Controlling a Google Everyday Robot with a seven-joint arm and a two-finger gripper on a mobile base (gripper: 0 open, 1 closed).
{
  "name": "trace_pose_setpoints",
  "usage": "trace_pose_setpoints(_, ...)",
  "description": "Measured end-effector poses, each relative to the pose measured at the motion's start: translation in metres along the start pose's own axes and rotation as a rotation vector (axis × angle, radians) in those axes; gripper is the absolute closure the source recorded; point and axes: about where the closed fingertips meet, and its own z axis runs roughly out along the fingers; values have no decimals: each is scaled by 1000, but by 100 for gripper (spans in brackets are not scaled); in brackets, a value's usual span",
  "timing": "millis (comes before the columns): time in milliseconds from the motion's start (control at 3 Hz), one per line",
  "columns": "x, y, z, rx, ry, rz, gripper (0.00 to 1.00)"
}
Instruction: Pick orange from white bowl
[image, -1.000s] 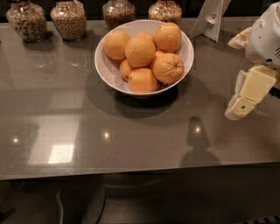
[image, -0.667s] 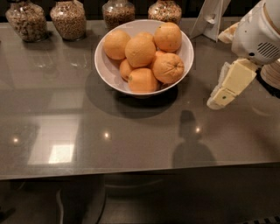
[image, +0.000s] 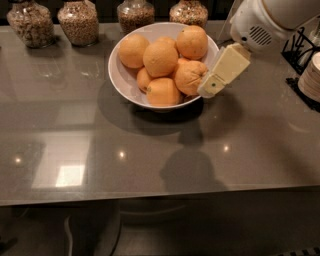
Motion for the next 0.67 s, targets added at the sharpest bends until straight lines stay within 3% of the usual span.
trace_pose_setpoints(333, -22, 0, 18, 18, 65, 55, 0)
trace_pose_setpoints(667, -23, 2, 26, 15, 66, 90, 0)
